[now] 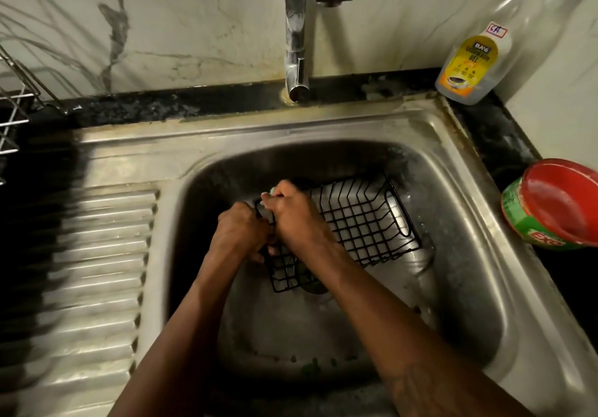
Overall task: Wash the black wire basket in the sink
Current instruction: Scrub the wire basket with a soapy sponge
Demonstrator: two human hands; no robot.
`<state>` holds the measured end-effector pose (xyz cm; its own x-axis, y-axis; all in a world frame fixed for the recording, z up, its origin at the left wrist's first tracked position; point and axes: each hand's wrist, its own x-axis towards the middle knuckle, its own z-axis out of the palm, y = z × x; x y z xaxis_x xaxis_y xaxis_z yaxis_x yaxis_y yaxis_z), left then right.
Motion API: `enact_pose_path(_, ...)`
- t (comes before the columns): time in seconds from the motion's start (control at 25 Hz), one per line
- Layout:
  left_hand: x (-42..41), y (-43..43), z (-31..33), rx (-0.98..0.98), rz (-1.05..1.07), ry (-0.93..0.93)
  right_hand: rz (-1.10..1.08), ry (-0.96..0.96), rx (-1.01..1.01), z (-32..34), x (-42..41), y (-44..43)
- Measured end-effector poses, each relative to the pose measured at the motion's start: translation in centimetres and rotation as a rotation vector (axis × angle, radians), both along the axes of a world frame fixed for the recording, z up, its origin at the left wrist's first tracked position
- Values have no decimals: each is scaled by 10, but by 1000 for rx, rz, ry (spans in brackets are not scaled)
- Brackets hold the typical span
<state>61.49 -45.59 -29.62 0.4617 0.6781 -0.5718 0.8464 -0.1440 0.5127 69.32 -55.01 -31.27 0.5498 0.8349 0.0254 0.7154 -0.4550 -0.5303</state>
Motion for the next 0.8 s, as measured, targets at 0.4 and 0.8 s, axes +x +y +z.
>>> enact_pose_path(0.4,-5,-4,-3,-91,58,62,-724,-12,88,-2,75,-56)
enact_pose_path(0.8,-1,-4,6,-96,20,133,-653,51,284,-15,40,-28)
